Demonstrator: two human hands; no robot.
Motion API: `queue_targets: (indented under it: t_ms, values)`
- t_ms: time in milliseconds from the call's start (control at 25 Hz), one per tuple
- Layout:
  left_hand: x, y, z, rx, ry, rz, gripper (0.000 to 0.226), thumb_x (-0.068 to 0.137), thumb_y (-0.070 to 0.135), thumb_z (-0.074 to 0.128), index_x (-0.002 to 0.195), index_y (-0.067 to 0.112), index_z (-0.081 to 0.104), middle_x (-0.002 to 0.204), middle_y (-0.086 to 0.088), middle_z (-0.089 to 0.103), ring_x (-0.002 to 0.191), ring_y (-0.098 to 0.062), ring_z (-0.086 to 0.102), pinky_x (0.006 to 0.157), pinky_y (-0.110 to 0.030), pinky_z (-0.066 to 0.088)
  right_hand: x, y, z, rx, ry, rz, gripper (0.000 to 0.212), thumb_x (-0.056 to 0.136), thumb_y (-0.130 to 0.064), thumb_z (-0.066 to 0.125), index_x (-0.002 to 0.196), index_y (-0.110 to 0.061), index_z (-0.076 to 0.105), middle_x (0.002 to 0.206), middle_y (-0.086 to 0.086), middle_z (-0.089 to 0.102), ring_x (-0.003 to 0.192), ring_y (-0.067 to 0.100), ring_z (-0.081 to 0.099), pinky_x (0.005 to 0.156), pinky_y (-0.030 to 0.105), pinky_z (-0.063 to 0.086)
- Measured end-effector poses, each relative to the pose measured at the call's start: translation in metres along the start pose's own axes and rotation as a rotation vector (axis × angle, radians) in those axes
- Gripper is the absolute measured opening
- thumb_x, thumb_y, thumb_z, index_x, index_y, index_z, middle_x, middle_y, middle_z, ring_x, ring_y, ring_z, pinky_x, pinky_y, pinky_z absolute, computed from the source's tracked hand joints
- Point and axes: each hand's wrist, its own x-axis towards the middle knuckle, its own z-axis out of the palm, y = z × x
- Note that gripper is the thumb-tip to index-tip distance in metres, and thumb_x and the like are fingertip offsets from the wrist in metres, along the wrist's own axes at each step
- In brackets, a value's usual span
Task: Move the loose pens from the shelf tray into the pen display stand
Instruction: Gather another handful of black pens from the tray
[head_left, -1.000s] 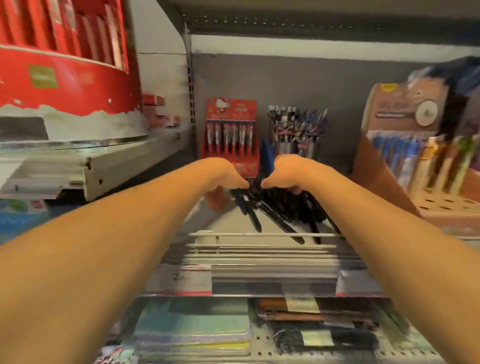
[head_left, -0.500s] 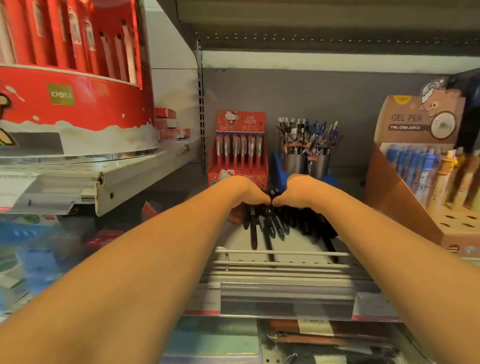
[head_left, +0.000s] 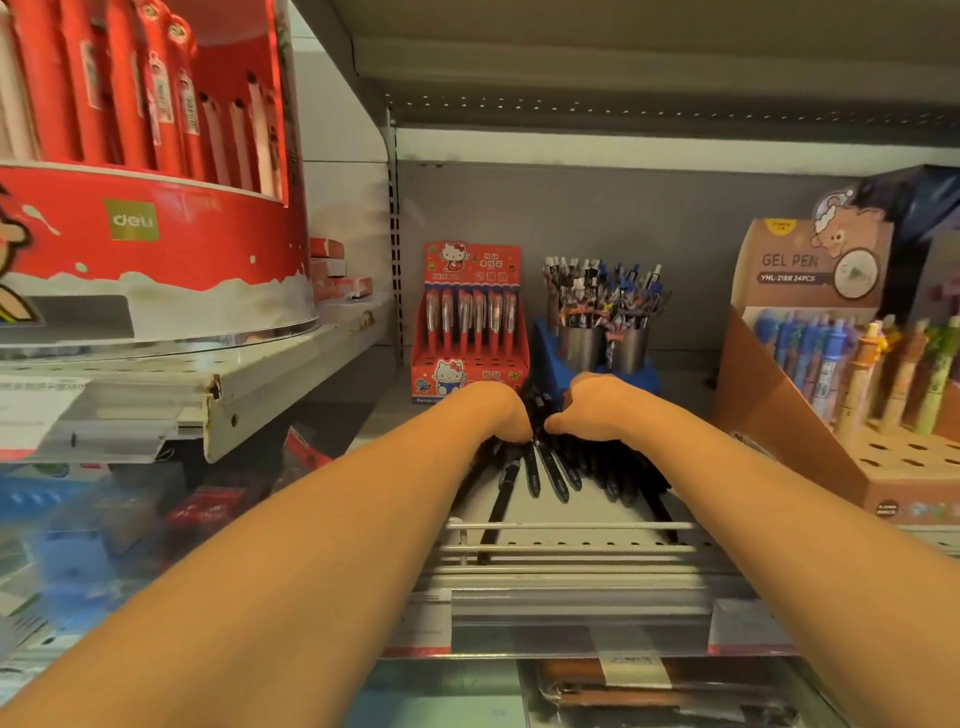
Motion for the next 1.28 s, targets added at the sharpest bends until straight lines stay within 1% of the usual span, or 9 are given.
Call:
queue_targets:
  t_ms: [320, 400, 560, 680, 880, 960, 1080, 1160, 1280]
  values:
    - [0.002, -0.011, 0.001, -0.143, -0.015, 0.031, 0.024, 0.104, 0.015, 0.044, 0.112, 0.0, 0.061, 0.092, -0.013, 0.064, 0.086, -0.031, 0.066, 0.091, -0.04, 0.055, -0.004, 0.0, -0.001, 0.002, -0.003, 0.007, 0.032, 0.101, -0.035, 0.053, 0.083, -0.009, 0.048, 0.074, 0.003, 0.043, 0.062, 0.014, 0.041, 0.052, 0.028, 0.033]
    - [0.004, -0.013, 0.0, -0.271, -0.006, 0.04, 0.023, 0.105, 0.014, 0.042, 0.1, -0.002, 0.059, 0.089, -0.016, 0.067, 0.093, -0.036, 0.07, 0.094, -0.045, 0.056, -0.003, 0.0, -0.002, 0.06, 0.003, 0.042, 0.029, 0.099, -0.034, 0.054, 0.082, -0.012, 0.046, 0.074, 0.002, 0.048, 0.061, 0.014, 0.045, 0.051, 0.027, 0.034]
    - [0.004, -0.009, 0.0, -0.507, 0.002, 0.061, 0.017, 0.105, 0.01, 0.039, 0.1, -0.002, 0.05, 0.079, -0.018, 0.063, 0.061, -0.029, 0.064, 0.073, -0.045, 0.06, -0.003, 0.001, -0.004, 0.206, -0.009, 0.127, 0.024, 0.098, -0.027, 0.055, 0.106, -0.005, 0.053, 0.074, 0.005, 0.058, 0.062, 0.018, 0.052, 0.055, 0.028, 0.044]
    - [0.002, -0.009, -0.001, -0.518, 0.026, 0.101, 0.015, 0.105, 0.013, 0.041, 0.106, -0.001, 0.049, 0.082, -0.018, 0.063, 0.066, -0.029, 0.065, 0.075, -0.046, 0.061, -0.004, 0.002, -0.004, 0.252, 0.013, 0.146, 0.052, 0.098, -0.03, 0.059, 0.14, -0.004, 0.043, 0.1, 0.009, 0.059, 0.08, 0.02, 0.055, 0.072, 0.034, 0.05]
    - [-0.001, -0.007, -0.003, -0.638, 0.066, 0.206, 0.01, 0.104, 0.01, 0.044, 0.11, 0.002, 0.046, 0.098, -0.021, 0.061, 0.085, -0.037, 0.068, 0.086, -0.055, 0.058, 0.002, 0.001, -0.013, 1.166, 0.022, 0.188, 0.005, 0.098, -0.016, 0.049, 0.1, -0.014, 0.053, 0.079, 0.008, 0.054, 0.051, 0.014, 0.036, 0.041, 0.019, 0.027]
    - [-0.001, -0.006, -0.006, -0.569, 0.104, 0.267, 0.026, 0.102, 0.014, 0.047, 0.125, 0.004, 0.04, 0.105, -0.018, 0.061, 0.093, -0.035, 0.068, 0.084, -0.05, 0.059, 0.001, 0.0, -0.016, 1.429, -0.032, 0.176, 0.011, 0.1, -0.024, 0.056, 0.096, -0.014, 0.055, 0.079, 0.01, 0.057, 0.046, 0.013, 0.037, 0.036, 0.018, 0.03]
    - [-0.002, -0.003, -0.007, -0.535, 0.128, 0.349, 0.051, 0.101, 0.017, 0.051, 0.145, 0.008, 0.026, 0.117, -0.016, 0.057, 0.096, -0.028, 0.065, 0.08, -0.041, 0.06, 0.0, -0.001, -0.019, 1.609, 0.005, 0.186, 0.014, 0.099, -0.019, 0.064, 0.091, -0.01, 0.059, 0.073, 0.008, 0.055, 0.043, 0.01, 0.037, 0.032, 0.016, 0.031]
    - [-0.004, 0.0, -0.005, -0.659, 0.057, 0.37, 0.046, 0.101, 0.013, 0.05, 0.142, 0.011, 0.028, 0.109, -0.013, 0.056, 0.077, -0.019, 0.065, 0.062, -0.028, 0.057, 0.001, 0.0, -0.021, 1.682, 0.062, 0.213, 0.01, 0.099, -0.01, 0.062, 0.09, -0.007, 0.059, 0.074, 0.009, 0.057, 0.04, 0.009, 0.038, 0.03, 0.015, 0.032]
    - [-0.003, 0.003, -0.004, -0.743, -0.002, 0.392, 0.038, 0.1, 0.007, 0.049, 0.135, 0.009, 0.034, 0.099, -0.015, 0.059, 0.066, -0.016, 0.058, 0.061, -0.03, 0.048, 0.003, 0.001, -0.022, 1.738, 0.157, 0.206, 0.012, 0.099, -0.006, 0.06, 0.087, -0.004, 0.058, 0.074, 0.012, 0.057, 0.031, 0.007, 0.039, 0.03, 0.015, 0.035]
